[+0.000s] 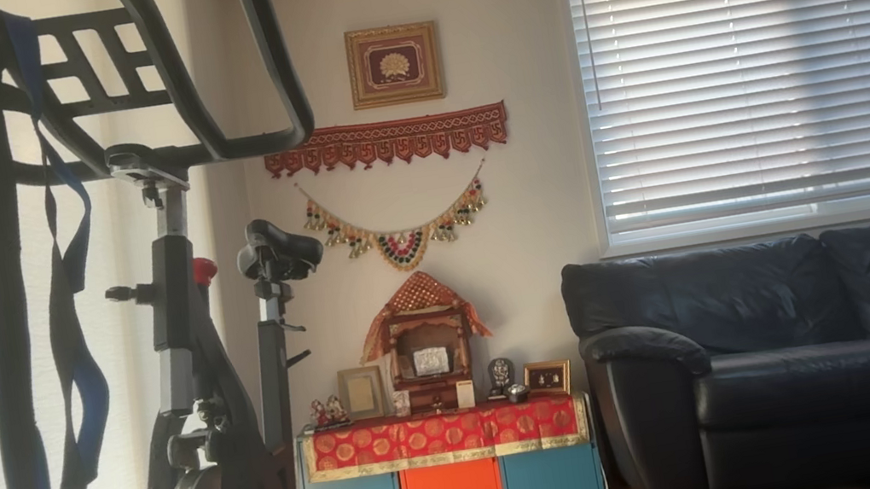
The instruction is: Sort medicines into box.
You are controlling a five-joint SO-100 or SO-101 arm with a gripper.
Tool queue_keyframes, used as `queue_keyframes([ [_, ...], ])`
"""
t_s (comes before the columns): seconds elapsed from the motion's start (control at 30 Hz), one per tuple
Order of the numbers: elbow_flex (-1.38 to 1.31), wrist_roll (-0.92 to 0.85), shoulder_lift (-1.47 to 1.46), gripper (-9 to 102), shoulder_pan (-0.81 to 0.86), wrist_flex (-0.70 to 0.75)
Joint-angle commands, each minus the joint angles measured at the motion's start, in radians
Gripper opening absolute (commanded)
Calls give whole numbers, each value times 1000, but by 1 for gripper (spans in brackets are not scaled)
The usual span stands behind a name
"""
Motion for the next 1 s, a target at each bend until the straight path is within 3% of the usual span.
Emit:
queue_keyframes([
  [0.0,-35,31,29,23,11,0],
  [0.5,-161,141,78,23,83,-8],
  [0.97,-166,87,98,23,80,12],
])
